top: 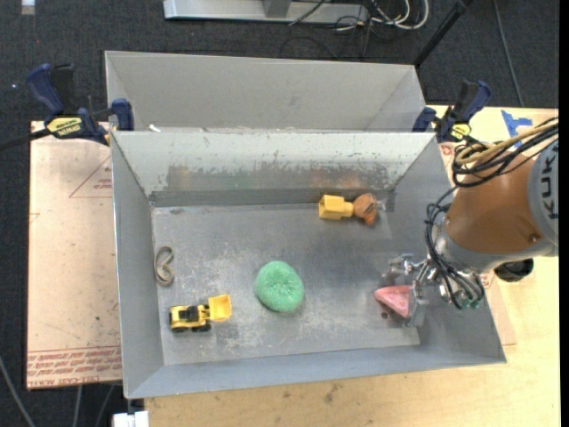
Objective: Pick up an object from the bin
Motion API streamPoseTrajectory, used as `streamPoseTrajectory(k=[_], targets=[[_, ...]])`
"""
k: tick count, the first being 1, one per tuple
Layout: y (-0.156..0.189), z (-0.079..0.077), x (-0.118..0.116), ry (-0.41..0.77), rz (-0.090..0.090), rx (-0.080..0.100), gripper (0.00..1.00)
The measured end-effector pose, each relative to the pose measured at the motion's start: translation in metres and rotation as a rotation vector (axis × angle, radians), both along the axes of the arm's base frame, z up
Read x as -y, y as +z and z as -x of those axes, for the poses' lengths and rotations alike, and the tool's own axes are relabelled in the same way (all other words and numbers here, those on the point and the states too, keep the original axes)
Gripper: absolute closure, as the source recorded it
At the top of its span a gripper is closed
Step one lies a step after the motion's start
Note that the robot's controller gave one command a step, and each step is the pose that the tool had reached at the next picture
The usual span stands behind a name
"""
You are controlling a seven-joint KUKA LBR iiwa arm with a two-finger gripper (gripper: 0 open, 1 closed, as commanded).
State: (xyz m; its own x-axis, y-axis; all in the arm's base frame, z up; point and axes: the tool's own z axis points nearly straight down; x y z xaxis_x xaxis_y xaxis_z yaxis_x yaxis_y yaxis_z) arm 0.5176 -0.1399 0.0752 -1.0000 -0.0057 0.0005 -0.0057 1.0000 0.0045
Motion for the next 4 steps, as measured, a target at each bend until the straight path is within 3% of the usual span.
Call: streamPoseTrajectory(k=[4], targets=[[0.05, 0.0, 0.0, 0.0, 0.003, 0.001, 1.0]])
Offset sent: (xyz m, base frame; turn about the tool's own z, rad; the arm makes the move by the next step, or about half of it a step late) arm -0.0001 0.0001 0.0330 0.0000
